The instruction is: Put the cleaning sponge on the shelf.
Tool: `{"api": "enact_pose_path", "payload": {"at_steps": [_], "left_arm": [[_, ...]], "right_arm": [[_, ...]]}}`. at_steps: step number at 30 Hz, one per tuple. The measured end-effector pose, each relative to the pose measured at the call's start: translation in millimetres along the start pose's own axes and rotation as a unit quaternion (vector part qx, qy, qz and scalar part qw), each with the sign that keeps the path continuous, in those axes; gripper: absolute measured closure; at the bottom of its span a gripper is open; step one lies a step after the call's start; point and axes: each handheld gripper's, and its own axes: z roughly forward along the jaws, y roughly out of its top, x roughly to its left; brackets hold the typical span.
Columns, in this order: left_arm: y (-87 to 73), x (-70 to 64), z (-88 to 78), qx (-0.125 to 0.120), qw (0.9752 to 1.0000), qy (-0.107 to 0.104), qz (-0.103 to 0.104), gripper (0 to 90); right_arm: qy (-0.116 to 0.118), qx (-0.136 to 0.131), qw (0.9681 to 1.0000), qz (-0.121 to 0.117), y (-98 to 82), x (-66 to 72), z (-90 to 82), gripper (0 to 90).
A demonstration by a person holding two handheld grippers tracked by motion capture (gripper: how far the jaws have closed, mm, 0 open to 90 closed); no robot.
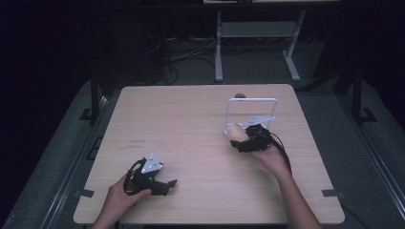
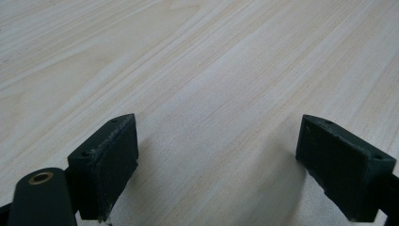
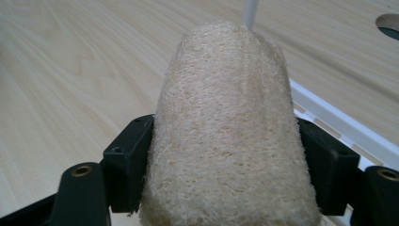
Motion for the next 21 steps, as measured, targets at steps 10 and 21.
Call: {"api": "enact_pose_path", "payload": {"at_steps": [10, 21], "left_arm": [[-0.1, -0.4, 0.3, -0.002, 1.0000, 0.000, -0.003, 12.9], [0.1, -0.3, 0.1, -0.001, 1.0000, -0.001, -0.002, 12.9]], "right_arm": [[-0.017, 0.004, 0.9997, 0.017, 3.3, -17.7, 5.5, 27.7], [-0.020, 0.009, 0.9995, 0.022, 4.5, -28.7, 22.1, 27.7]]}}
